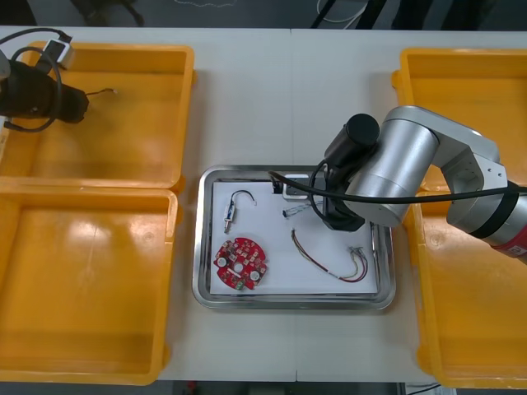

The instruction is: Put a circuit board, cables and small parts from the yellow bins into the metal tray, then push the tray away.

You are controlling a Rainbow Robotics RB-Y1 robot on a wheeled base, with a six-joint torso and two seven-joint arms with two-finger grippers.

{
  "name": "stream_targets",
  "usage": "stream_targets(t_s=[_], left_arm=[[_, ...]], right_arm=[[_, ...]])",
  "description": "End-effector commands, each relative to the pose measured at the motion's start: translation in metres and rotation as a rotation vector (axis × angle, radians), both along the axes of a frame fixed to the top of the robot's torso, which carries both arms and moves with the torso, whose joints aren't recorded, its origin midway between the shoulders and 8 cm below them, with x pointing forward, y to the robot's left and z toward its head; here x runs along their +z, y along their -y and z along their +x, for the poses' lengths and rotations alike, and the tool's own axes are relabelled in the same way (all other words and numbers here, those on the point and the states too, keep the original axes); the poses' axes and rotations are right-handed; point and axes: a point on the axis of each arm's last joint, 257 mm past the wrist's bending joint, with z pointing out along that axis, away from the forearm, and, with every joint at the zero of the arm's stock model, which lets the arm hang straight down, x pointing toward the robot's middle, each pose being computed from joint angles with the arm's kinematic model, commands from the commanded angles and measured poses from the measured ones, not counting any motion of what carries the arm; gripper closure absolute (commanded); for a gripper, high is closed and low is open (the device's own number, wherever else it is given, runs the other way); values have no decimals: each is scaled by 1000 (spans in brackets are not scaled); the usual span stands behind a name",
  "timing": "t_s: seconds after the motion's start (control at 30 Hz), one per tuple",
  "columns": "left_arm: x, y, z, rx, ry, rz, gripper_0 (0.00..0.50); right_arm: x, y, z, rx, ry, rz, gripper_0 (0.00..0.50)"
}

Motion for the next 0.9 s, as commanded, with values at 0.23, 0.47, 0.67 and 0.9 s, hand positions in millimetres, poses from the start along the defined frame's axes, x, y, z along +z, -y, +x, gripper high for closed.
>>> stream_targets(t_s=[0.23, 0.47, 0.67, 0.9], left_arm=[[36, -19, -10, -42, 6, 39, 500], [48, -6, -17, -25, -57, 59, 500], [53, 13, -29, -19, -98, 69, 500], [58, 49, -50, -13, -131, 30, 500]], right_arm=[[25, -19, 3, 58, 75, -9, 0], [61, -15, -10, 24, 89, -9, 0], [88, -1, -32, -32, 29, 0, 0], [123, 28, -54, -105, -28, 21, 0]])
